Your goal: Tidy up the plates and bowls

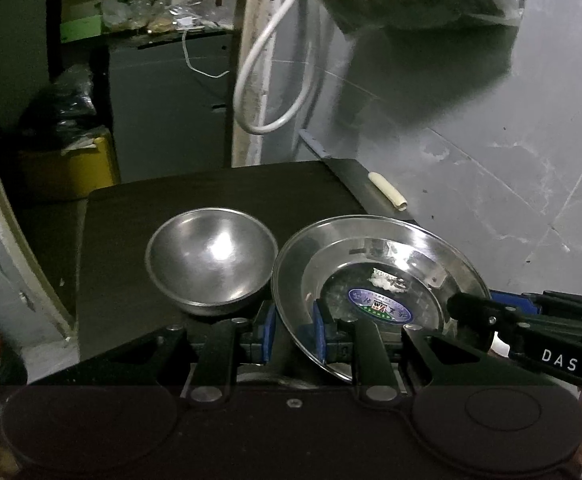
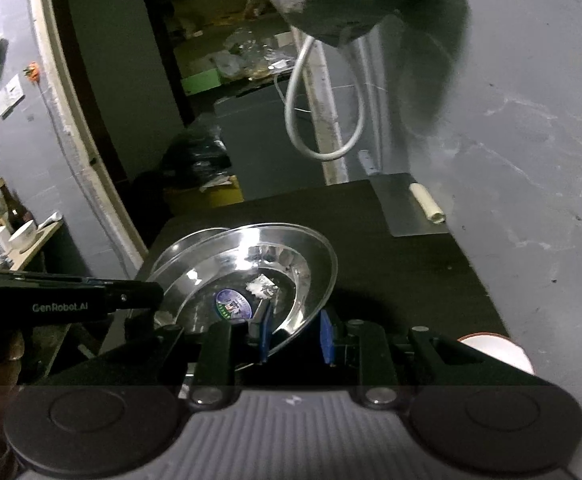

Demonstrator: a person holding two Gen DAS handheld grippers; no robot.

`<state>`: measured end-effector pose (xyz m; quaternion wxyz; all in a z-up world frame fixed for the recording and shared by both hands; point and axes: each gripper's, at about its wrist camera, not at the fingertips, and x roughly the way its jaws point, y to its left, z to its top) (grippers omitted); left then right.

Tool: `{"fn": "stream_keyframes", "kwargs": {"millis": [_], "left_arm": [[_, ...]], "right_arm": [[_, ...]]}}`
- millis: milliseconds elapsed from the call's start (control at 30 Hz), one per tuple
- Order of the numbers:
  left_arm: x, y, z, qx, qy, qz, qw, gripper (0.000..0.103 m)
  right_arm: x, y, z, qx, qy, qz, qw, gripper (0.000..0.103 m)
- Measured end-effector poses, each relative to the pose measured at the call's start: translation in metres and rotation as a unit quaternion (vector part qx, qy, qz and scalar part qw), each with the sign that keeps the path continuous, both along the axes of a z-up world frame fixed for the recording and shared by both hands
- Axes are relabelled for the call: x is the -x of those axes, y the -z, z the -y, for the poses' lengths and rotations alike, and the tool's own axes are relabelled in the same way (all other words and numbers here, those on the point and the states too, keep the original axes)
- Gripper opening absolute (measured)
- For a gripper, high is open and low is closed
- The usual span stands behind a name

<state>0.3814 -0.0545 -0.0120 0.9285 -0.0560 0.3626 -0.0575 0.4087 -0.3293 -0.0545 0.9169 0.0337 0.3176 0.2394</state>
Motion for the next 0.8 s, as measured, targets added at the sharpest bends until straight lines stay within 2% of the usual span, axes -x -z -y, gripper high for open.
{"fn": "stream_keyframes", "kwargs": {"millis": [367,800], "left_arm": [[0.041,0.007,-0.033,0.017,-0.047,-0.010,0.9987,0.021],[0.071,0.022,-0.057,0.016,-0.085,-0.033,0.9957,0.021]], "right_arm": [[0.024,0.004,-0.031,0.007,-0.046,-0.004,0.999,0.028],[0.046,0.015,-0.059,0.018,-0.088,-0.018,0.996,0.028]]}}
